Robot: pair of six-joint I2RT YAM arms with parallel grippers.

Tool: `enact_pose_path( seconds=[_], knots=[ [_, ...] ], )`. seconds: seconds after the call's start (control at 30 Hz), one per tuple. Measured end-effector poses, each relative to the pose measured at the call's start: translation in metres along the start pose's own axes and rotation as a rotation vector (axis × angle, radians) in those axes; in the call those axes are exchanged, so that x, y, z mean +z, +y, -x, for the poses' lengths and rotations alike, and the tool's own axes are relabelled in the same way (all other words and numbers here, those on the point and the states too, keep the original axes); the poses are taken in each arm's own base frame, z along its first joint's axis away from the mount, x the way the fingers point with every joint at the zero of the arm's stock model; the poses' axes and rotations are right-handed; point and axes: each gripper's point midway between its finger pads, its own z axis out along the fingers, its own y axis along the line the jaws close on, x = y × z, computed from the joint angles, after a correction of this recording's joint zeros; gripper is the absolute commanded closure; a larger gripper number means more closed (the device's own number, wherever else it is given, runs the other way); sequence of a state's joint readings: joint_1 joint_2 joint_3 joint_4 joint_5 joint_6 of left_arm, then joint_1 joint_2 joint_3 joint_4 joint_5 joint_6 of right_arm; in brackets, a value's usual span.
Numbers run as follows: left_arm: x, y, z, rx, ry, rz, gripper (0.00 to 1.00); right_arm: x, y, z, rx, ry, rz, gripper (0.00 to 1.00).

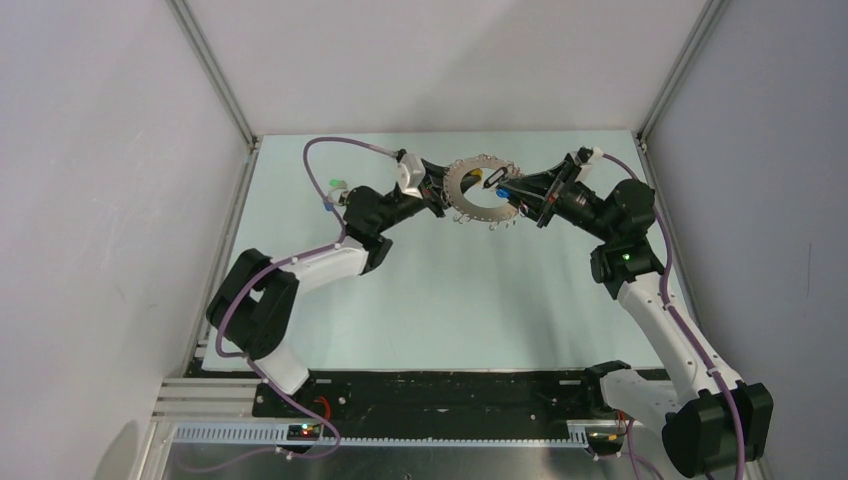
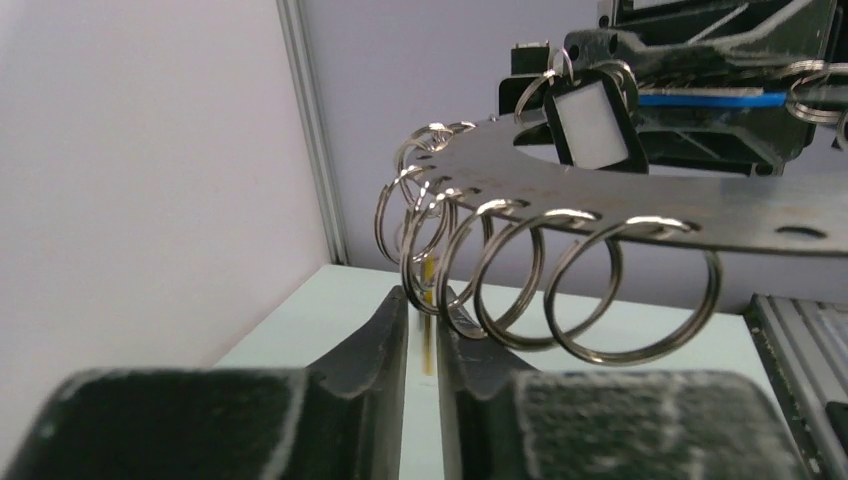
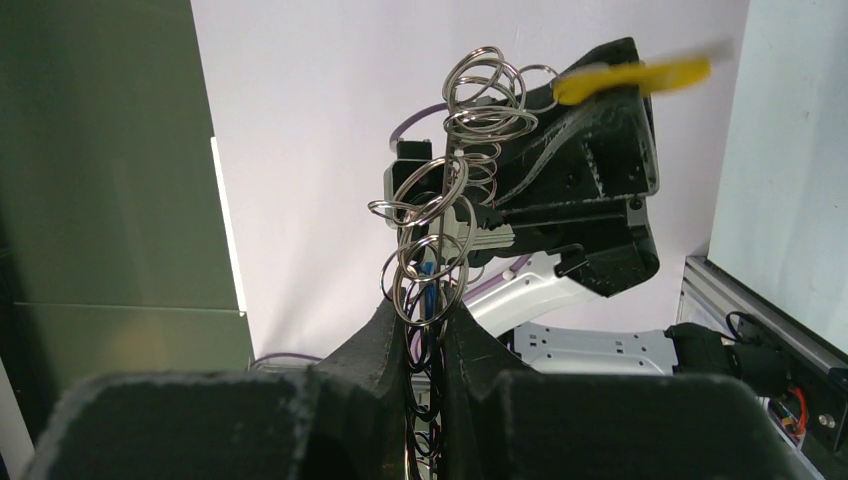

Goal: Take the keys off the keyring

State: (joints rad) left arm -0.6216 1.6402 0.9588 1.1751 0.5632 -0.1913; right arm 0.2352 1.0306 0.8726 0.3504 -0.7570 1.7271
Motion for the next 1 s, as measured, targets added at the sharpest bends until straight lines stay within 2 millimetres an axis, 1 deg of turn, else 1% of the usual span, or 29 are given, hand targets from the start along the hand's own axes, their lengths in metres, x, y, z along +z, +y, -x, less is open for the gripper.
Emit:
enact_pose_path(
  seconds=[0.03, 0.07, 0.1, 0.13, 0.17, 0.2, 0.27, 0.3, 0.37, 0.4, 0.6, 0.63, 0.7, 0.9, 1.0],
  knots=[
    [0.001, 0.000, 0.000, -0.003, -0.001, -0.002, 0.89, 0.000, 0.000, 0.000, 0.000, 0.000, 0.000, 1.00],
    [0.001, 0.000, 0.000, -0.001, -0.002, -0.004, 0.89, 0.000, 0.000, 0.000, 0.000, 0.000, 0.000, 1.00],
    [0.001, 0.000, -0.001, -0.002, -0.002, -0.006, 0.86, 0.000, 0.000, 0.000, 0.000, 0.000, 0.000, 1.00],
    [0.001, -0.001, -0.002, -0.003, 0.000, -0.008, 0.76, 0.000, 0.000, 0.000, 0.000, 0.000, 0.000, 1.00],
    [0.001, -0.001, -0.003, -0.003, 0.001, -0.009, 0.69, 0.000, 0.000, 0.000, 0.000, 0.000, 0.000, 1.00],
    [0.001, -0.001, -0.004, -0.003, 0.001, -0.009, 0.57, 0.000, 0.000, 0.000, 0.001, 0.000, 0.000, 1.00],
    [0.001, -0.001, -0.004, -0.009, 0.002, -0.009, 0.50, 0.000, 0.001, 0.000, 0.000, 0.000, 0.001, 1.00],
    [0.001, -0.001, -0.005, -0.013, 0.002, -0.009, 0.50, 0.000, 0.001, 0.000, 0.000, 0.000, 0.001, 1.00],
    [0.001, -0.001, -0.005, -0.016, 0.003, -0.011, 0.52, 0.000, 0.001, 0.000, 0.002, 0.000, 0.001, 1.00],
    [0.001, -0.001, -0.007, -0.020, 0.005, -0.011, 0.59, 0.000, 0.001, 0.000, 0.003, 0.000, 0.001, 1.00],
    [0.005, -0.001, -0.010, -0.028, 0.009, -0.018, 0.79, 0.000, 0.001, 0.000, 0.003, -0.001, 0.001, 1.00],
    [0.005, 0.000, -0.011, -0.032, 0.009, -0.019, 0.90, 0.000, 0.001, 0.000, 0.003, -0.001, 0.001, 1.00],
    [0.007, 0.000, -0.012, -0.041, 0.009, -0.021, 0.99, 0.000, 0.001, 0.000, 0.003, -0.001, 0.001, 1.00],
    [0.008, 0.000, -0.014, -0.042, 0.012, -0.028, 1.00, -0.001, 0.000, -0.001, -0.001, 0.008, -0.003, 1.00],
    [-0.001, 0.002, -0.015, -0.044, 0.023, -0.008, 1.00, -0.004, -0.003, 0.000, -0.017, 0.015, -0.015, 1.00]
  ],
)
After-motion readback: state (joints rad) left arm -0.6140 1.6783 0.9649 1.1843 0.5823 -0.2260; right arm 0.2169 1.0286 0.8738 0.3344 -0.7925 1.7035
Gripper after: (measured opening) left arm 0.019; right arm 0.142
